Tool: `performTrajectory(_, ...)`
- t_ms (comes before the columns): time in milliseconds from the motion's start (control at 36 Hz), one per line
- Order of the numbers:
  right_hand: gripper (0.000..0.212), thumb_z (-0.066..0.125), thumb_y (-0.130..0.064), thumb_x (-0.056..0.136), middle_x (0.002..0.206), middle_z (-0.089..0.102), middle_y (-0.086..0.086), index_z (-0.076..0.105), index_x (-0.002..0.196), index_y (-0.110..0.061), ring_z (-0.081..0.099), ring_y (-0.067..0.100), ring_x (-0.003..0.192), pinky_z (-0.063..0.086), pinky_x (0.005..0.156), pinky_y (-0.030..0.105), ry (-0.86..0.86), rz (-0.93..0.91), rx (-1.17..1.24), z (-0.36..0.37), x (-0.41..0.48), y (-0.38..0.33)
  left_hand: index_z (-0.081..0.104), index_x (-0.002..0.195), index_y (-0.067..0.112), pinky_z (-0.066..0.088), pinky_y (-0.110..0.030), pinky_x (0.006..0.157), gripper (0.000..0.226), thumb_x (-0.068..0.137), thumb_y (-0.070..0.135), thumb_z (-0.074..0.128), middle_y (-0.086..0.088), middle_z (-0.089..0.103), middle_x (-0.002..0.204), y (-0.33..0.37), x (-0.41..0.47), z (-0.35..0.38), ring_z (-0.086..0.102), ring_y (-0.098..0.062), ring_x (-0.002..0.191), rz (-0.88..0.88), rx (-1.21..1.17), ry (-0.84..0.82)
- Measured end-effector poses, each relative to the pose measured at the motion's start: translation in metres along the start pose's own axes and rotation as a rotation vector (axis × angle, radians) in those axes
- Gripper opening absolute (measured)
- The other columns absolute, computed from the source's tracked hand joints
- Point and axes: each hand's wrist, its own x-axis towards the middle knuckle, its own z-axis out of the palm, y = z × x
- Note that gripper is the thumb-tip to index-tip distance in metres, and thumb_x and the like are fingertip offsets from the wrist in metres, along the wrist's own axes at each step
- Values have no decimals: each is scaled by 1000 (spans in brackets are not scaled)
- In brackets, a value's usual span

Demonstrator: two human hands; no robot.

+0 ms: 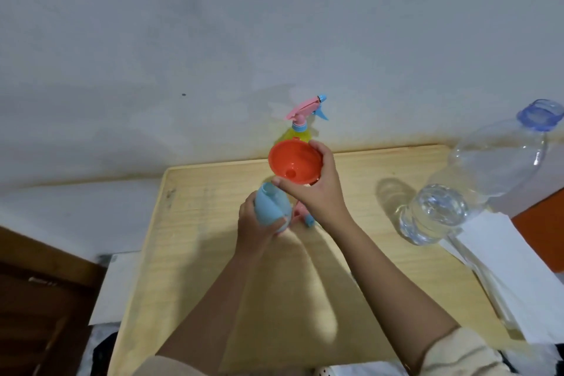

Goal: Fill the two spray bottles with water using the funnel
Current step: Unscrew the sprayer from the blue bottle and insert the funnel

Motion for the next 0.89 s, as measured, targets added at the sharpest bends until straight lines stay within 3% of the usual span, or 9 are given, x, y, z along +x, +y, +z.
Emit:
performTrajectory(83,94,86,-35,51,132,46,-5,35,130,-29,48,8,118,44,95,20,-64,-11,-7,19,-4,-3,52,123,16,54,-45,82,92,44,56,76,-6,56,108,-4,3,-1,58,-24,100,-9,44,0)
performTrajectory(250,99,89,-34,52,133,42,-1,33,133,-23,45,12,120,36,89,15,-53,-13,-166,35,-4,2,52,124,8,48,-41,93,83,54,39,83,-4,51,107,-1,2,-4,55,-24,106,-17,-2,-15)
performTrajectory(333,99,89,-28,57,135,37,1,31,136,-17,42,13,120,34,89,18,-95,7,-265,37,-4,3,53,108,28,49,-32,87,57,60,29,84,3,55,101,-4,1,-4,58,-20,100,15,-51,-20)
performTrajectory(417,99,89,-28,58,136,36,1,30,137,-16,41,11,119,33,88,16,-92,24,-302,38,-5,5,48,105,39,50,-28,84,56,59,34,79,14,55,97,-4,-2,-7,59,-15,97,36,-94,-20)
performTrajectory(611,98,87,-29,61,137,35,1,28,138,-16,40,13,120,33,88,18,-66,52,-318,44,-7,3,49,123,22,50,-21,82,72,59,36,78,-2,60,114,-8,-3,-11,60,-14,102,25,-163,-68)
performTrajectory(750,98,86,-32,62,138,34,3,28,139,-14,38,15,124,31,88,18,-35,45,-340,48,-9,2,47,132,9,52,-38,91,77,66,21,85,-8,50,112,-10,-4,-10,54,-23,111,41,-101,-26)
performTrajectory(889,99,85,-32,63,138,33,4,26,140,-13,38,18,125,31,89,19,-36,38,-341,48,-11,2,46,132,5,51,-35,90,75,69,16,83,-6,45,108,-7,-7,-8,53,-24,108,46,-78,13)
